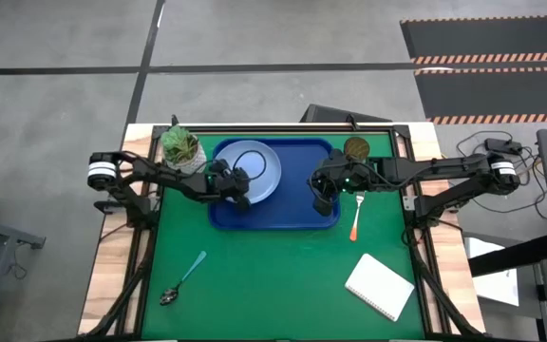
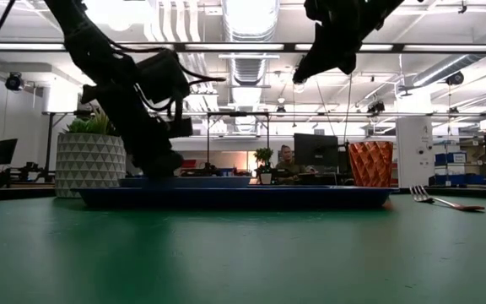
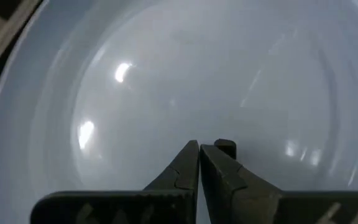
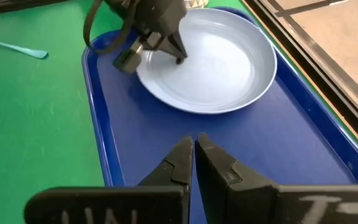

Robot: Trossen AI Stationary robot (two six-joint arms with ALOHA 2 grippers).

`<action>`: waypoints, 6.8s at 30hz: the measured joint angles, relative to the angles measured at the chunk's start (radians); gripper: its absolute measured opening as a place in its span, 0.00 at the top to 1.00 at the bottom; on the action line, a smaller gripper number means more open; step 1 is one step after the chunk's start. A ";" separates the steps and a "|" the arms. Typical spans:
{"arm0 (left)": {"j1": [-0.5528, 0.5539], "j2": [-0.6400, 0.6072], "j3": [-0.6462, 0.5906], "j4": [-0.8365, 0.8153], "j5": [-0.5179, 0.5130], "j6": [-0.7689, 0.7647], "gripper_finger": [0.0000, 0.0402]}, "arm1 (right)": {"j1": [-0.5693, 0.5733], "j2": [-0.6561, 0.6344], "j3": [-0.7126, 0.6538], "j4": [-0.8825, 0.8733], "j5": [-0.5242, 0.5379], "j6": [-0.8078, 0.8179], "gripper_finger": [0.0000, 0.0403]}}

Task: Pick and place plate/cup/fork/spoon on tray
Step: Adjust the light blue plate, then put the orange glass on the blue serving tray, then put the orange fork on the blue serving tray

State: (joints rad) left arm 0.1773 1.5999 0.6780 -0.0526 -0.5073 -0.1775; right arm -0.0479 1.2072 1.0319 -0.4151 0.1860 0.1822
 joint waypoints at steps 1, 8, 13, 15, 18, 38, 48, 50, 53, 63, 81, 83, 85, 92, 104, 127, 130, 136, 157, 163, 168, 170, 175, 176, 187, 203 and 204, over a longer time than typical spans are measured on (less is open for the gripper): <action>0.001 -0.017 -0.001 -0.001 0.000 0.000 1.00 | 0.000 0.000 0.000 -0.001 0.000 -0.001 0.98; -0.011 -0.204 -0.001 0.005 0.053 0.038 1.00 | -0.022 0.000 0.040 -0.091 -0.003 0.041 0.98; -0.025 -0.391 -0.002 0.021 0.132 0.162 1.00 | -0.107 0.005 0.095 -0.252 0.001 0.106 0.98; -0.029 -0.464 -0.008 0.027 0.141 0.194 1.00 | -0.150 0.006 0.102 -0.270 -0.001 0.106 0.98; -0.030 -0.562 -0.024 0.036 0.141 0.219 1.00 | -0.228 0.006 0.107 -0.334 -0.005 0.111 0.98; -0.029 -0.772 -0.097 0.108 0.133 0.289 1.00 | -0.505 0.027 0.096 -0.469 -0.045 0.219 0.83; -0.029 -0.789 -0.096 0.150 0.131 0.370 1.00 | -0.525 0.139 0.104 -0.462 -0.029 0.272 0.59; -0.029 -0.787 -0.095 0.150 0.131 0.376 1.00 | -0.526 0.158 0.105 -0.463 -0.029 0.272 0.57; -0.029 -0.784 -0.091 0.150 0.131 0.391 1.00 | -0.527 0.182 0.105 -0.463 -0.029 0.275 0.56; -0.029 -0.784 -0.095 0.211 0.129 0.438 1.00 | -0.528 0.248 0.105 -0.464 -0.026 0.279 0.59; -0.028 -0.784 -0.097 0.228 0.129 0.457 1.00 | -0.529 0.255 0.105 -0.472 -0.027 0.316 0.84; -0.028 -0.784 -0.098 0.228 0.129 0.456 1.00 | -0.529 0.255 0.105 -0.472 -0.028 0.317 0.87; -0.028 -0.784 -0.098 0.228 0.129 0.456 1.00 | -0.529 0.254 0.105 -0.472 -0.029 0.317 0.90; -0.028 -0.784 -0.098 0.228 0.129 0.456 1.00 | -0.529 0.250 0.105 -0.490 -0.028 0.315 0.97; -0.028 -0.784 -0.098 0.230 0.129 0.456 1.00 | -0.528 0.219 0.235 -0.660 0.054 0.301 0.98; -0.028 -0.769 -0.099 0.255 0.129 0.482 1.00 | -0.380 0.477 0.579 -0.655 -0.054 0.147 0.98; -0.028 -0.769 -0.099 0.255 0.129 0.482 1.00 | -0.380 0.520 0.610 -0.656 -0.090 0.114 0.98; -0.028 -0.769 -0.100 0.255 0.129 0.482 1.00 | -0.380 0.592 0.658 -0.657 -0.090 0.079 0.98; -0.028 -0.769 -0.100 0.254 0.129 0.481 1.00 | -0.386 0.676 0.692 -0.600 -0.026 0.054 0.97; -0.028 -0.769 -0.100 0.254 0.129 0.481 1.00 | -0.387 0.676 0.690 -0.589 -0.011 0.078 0.89; -0.028 -0.769 -0.100 0.254 0.129 0.481 1.00 | -0.387 0.676 0.689 -0.587 0.041 0.078 0.79; -0.028 -0.769 -0.100 0.254 0.129 0.481 1.00 | -0.387 0.675 0.690 -0.587 0.050 0.078 0.76; -0.028 -0.769 -0.100 0.254 0.129 0.480 1.00 | -0.386 0.661 0.699 -0.573 0.050 0.079 0.70; -0.028 -0.769 -0.100 0.254 0.129 0.480 1.00 | -0.386 0.657 0.699 -0.574 0.050 0.079 0.69; -0.028 -0.769 -0.100 0.254 0.129 0.473 1.00 | -0.322 0.585 0.699 -0.575 0.017 0.117 0.67; -0.029 -0.769 -0.106 0.253 0.129 0.469 1.00 | -0.072 0.559 0.698 -0.576 -0.185 0.107 0.68; -0.029 -0.769 -0.107 0.253 0.129 0.469 1.00 | -0.056 0.555 0.697 -0.576 -0.186 0.109 0.68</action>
State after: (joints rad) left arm 0.1486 0.8307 0.5708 0.2008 -0.3779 0.2916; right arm -0.1038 1.7624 1.7291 -0.9914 0.0002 0.2909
